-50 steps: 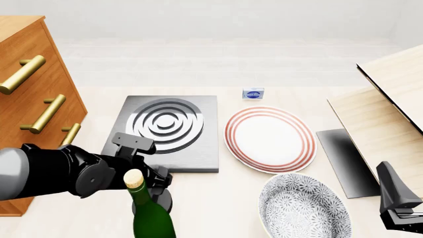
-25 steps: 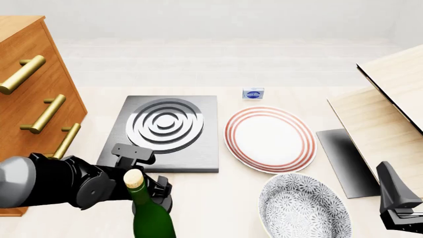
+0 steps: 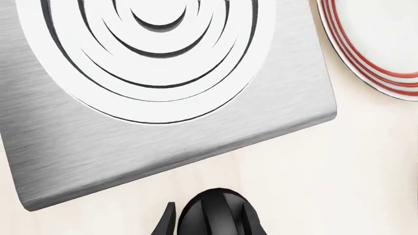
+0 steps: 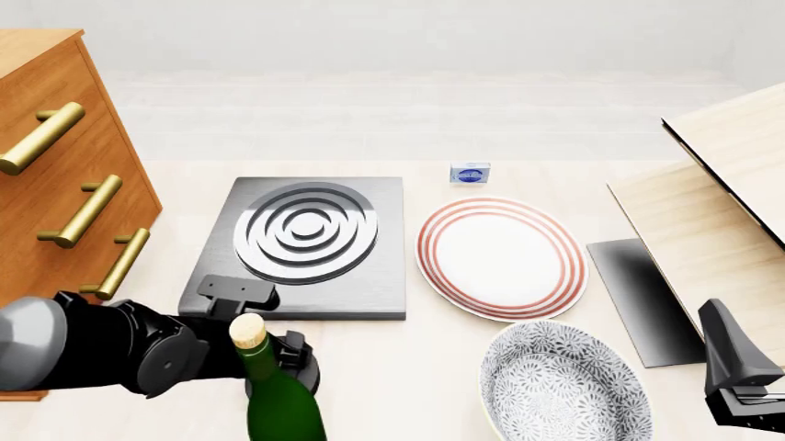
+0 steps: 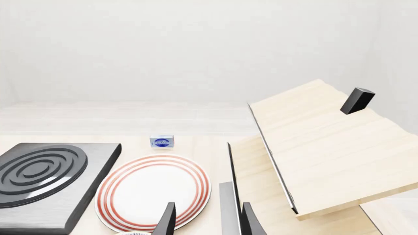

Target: Turn on the stove.

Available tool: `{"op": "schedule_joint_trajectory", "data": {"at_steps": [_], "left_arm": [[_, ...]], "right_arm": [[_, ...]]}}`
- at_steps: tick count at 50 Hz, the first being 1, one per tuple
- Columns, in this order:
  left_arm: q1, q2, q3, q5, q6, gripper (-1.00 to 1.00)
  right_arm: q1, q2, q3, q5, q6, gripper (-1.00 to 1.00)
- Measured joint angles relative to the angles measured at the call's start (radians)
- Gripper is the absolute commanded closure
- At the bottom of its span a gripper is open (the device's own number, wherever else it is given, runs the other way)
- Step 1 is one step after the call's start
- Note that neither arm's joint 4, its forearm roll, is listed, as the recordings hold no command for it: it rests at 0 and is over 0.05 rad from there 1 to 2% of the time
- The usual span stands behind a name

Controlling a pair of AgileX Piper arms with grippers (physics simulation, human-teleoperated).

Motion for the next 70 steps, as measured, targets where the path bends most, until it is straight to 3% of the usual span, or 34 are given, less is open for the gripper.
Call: {"op": "schedule_joint_trajectory", "data": {"at_steps": [27,55,70], "left_arm": [[0.016,-0.004,0.001,0.017,0.038,-1.00],[0.076,-0.040,-0.043,0.098,0.228,-1.00],[0.201,-0.097,-0.040,0.119,0.156,-1.00]], "right_arm": [[0.000,0.000,0.000,0.000,0.000,-1.00],[0.000,0.000,0.000,0.000,0.000,-1.00],[0.000,0.000,0.000,0.000,0.000,-1.00]]}}
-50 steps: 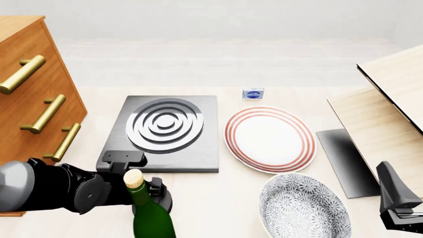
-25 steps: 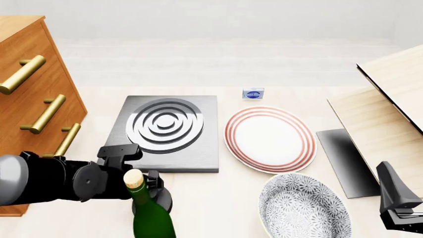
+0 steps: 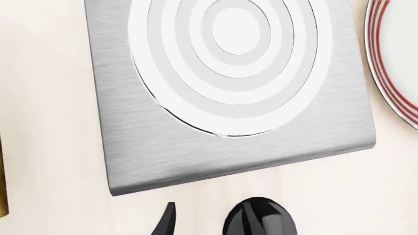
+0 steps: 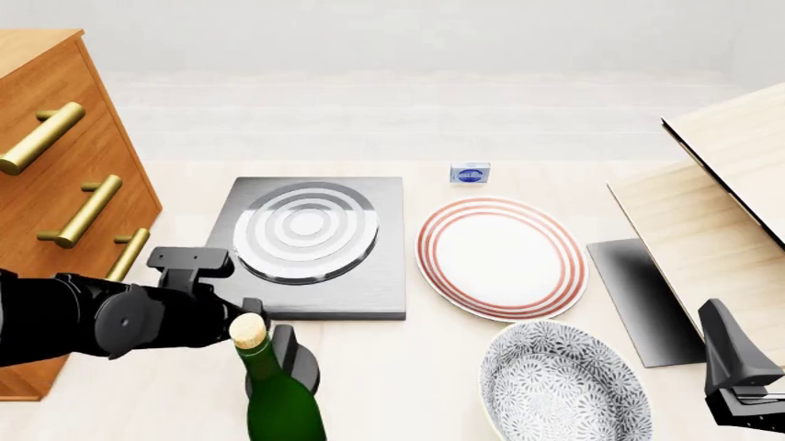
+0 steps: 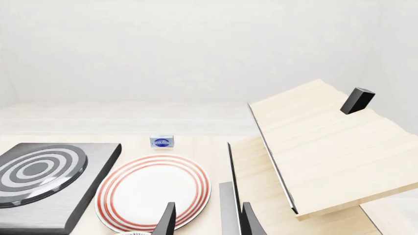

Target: Turn on the stove.

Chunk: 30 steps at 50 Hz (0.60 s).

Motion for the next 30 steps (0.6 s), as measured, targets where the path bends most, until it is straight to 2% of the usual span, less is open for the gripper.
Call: {"op": "schedule_joint_trajectory", "data": {"at_steps": [16,30], "left_arm": [[0.038,-0.045,0.009,0.020,-0.018,-1.00],[0.052,-0.135,-0.011,0.087,-0.025,-1.00]], "right_arm": [[0.000,0.000,0.000,0.000,0.000,-1.00],[0.000,0.000,0.000,0.000,0.000,-1.00]]}}
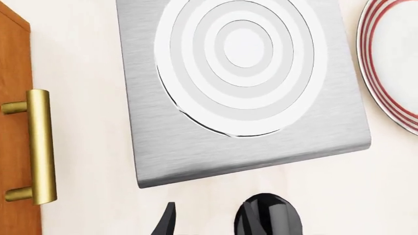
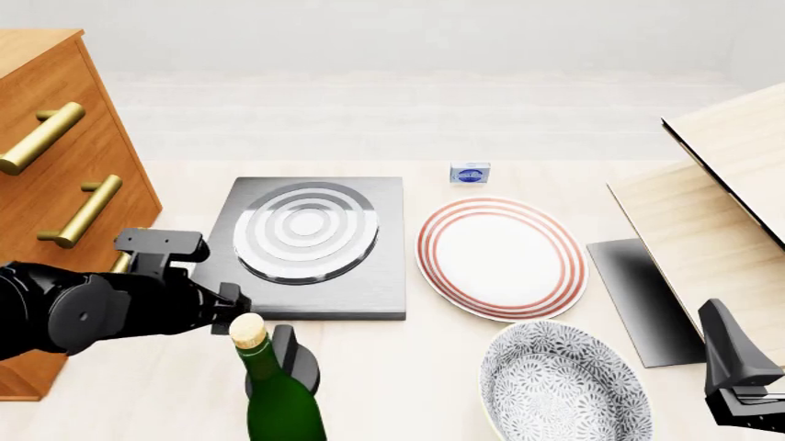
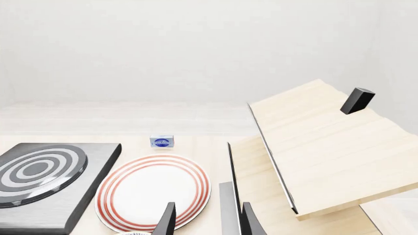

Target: Turn on the stove.

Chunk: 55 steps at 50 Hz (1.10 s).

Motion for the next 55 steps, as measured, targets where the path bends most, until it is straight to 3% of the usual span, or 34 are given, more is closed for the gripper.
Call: {"op": "schedule_joint_trajectory", "data": {"at_steps": [37,55], "left_arm": [[0.018,-0.340,0.019,0.145,-0.043,-1.00],[0.029,-0.521,-0.039,0.203,0.008,-1.00]], "right_arm": [[0.000,0.000,0.000,0.000,0.000,-1.00],[0.000,0.000,0.000,0.000,0.000,-1.00]]}}
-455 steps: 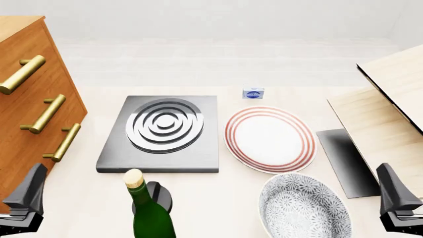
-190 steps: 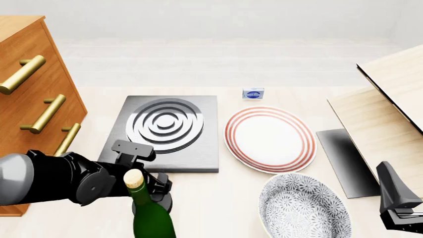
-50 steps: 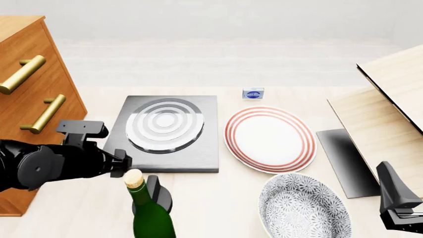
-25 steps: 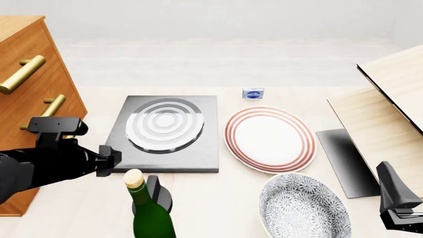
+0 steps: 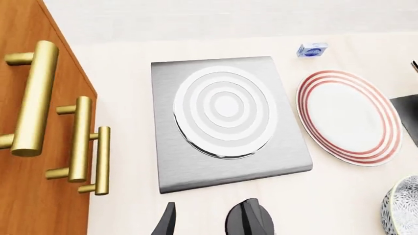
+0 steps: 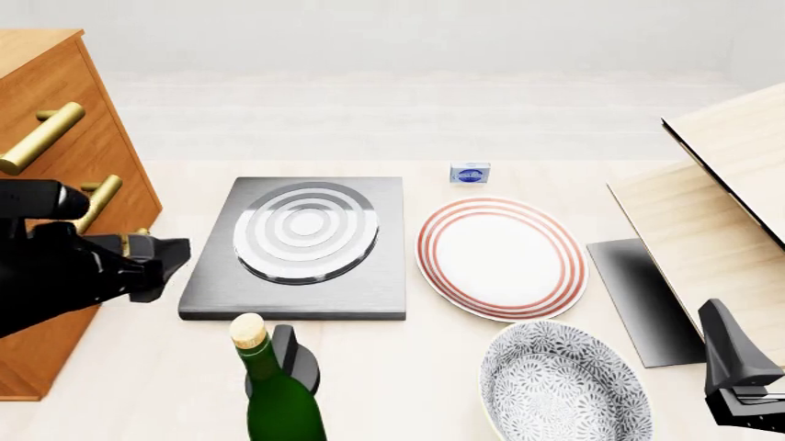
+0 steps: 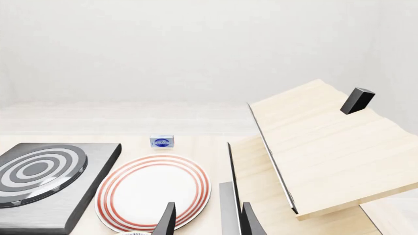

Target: Turn on the stove.

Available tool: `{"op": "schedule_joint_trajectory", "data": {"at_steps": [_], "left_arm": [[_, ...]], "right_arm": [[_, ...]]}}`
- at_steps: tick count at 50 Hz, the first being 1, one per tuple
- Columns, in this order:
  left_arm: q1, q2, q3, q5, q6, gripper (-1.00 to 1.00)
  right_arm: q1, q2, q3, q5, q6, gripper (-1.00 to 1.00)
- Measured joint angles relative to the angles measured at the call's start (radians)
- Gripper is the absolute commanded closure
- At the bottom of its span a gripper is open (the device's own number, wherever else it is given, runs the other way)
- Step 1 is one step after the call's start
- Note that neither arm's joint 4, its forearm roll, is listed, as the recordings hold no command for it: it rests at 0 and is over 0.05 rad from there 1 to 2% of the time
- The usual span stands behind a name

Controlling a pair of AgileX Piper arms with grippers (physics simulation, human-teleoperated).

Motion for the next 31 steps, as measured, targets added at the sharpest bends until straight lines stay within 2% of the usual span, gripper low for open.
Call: {"op": "schedule_joint_trajectory", "data": {"at_steps": [16,31], "left_arm": [[-0.067,-0.273,0.014,-0.053,0.025,-1.00],[-0.087,-0.525,0.089,-0.129,0.029,-1.00]], "right_arm": [[0.000,0.000,0.000,0.000,0.000,-1.00],[0.000,0.000,0.000,0.000,0.000,-1.00]]}}
